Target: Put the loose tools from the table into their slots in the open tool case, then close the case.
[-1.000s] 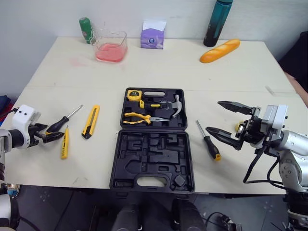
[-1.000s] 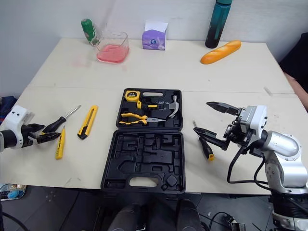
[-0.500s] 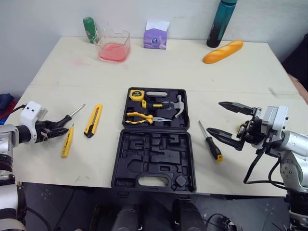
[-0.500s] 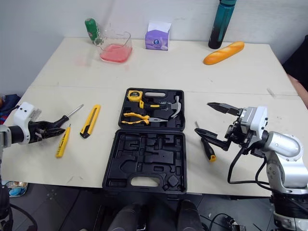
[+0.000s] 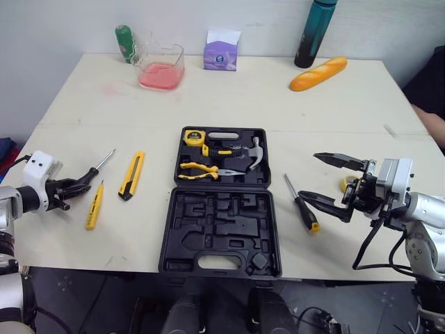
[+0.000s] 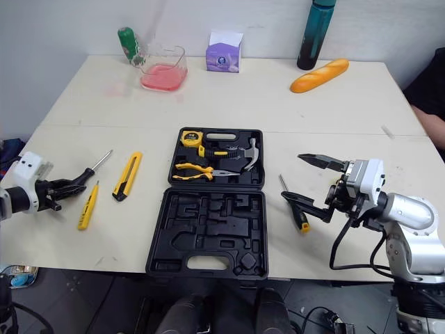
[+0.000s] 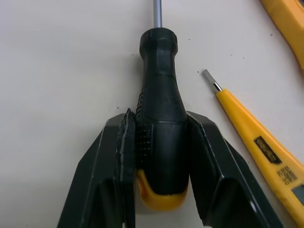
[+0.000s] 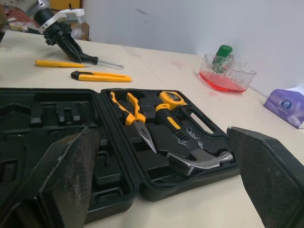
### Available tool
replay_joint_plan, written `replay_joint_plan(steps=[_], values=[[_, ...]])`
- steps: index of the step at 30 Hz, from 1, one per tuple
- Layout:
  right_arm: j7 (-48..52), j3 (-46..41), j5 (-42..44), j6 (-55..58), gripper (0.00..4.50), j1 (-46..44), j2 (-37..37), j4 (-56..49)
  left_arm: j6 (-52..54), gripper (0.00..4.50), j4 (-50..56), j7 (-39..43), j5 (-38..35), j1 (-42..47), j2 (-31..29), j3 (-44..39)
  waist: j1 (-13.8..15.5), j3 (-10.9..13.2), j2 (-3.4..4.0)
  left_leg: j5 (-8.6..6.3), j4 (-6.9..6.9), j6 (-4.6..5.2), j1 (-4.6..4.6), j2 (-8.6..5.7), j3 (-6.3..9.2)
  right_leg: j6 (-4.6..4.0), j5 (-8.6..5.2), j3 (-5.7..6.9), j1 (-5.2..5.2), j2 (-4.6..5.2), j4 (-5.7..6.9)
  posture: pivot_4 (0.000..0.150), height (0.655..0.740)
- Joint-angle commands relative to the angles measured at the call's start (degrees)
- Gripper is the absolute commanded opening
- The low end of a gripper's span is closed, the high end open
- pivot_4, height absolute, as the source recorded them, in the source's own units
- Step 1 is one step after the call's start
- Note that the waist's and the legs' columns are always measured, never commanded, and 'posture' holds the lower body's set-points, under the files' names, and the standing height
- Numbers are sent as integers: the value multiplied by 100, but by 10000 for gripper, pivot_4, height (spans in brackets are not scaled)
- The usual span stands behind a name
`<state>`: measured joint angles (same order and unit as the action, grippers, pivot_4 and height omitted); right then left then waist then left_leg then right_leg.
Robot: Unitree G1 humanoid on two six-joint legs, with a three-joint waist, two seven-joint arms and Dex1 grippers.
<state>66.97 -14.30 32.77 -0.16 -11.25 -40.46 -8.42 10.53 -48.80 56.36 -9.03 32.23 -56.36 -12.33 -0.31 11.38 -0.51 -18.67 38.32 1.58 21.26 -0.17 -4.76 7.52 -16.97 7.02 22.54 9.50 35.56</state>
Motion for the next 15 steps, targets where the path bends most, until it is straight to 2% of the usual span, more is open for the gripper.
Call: replay_joint_plan(steps=[1,4,7,9,15], values=[[127,-215,106,-118,45000,35,-143,-135,-333,10421,854,333,-497,-178,-248,-550,9,1,-11,0,1,0,1,0,1,0,0,0,0,0,-1,1500,7400],[180,-281,73,-192,45000,144,-181,-92,-96,10420,1800,721,-1021,-455,-195,-869,28,-2,-18,-1,2,1,3,0,3,0,0,1,-1,3,-3,1500,7400],[186,-315,100,-198,45000,269,-192,-131,192,10420,2744,1016,-1251,-764,-276,-882,28,-2,-18,-1,2,2,4,-2,6,0,0,2,-4,5,-5,1500,7400],[214,-315,151,-117,45000,350,-213,-182,665,10420,3393,1129,-1434,-754,-312,-699,24,-2,-18,-1,2,2,2,-2,5,0,0,1,-4,5,-3,1500,7400],[342,-304,331,221,45000,550,-346,-356,1248,10420,4431,1424,-1634,-271,-150,16,28,-2,-18,-1,2,2,1,-1,4,0,0,0,-4,2,-3,1500,7400]])
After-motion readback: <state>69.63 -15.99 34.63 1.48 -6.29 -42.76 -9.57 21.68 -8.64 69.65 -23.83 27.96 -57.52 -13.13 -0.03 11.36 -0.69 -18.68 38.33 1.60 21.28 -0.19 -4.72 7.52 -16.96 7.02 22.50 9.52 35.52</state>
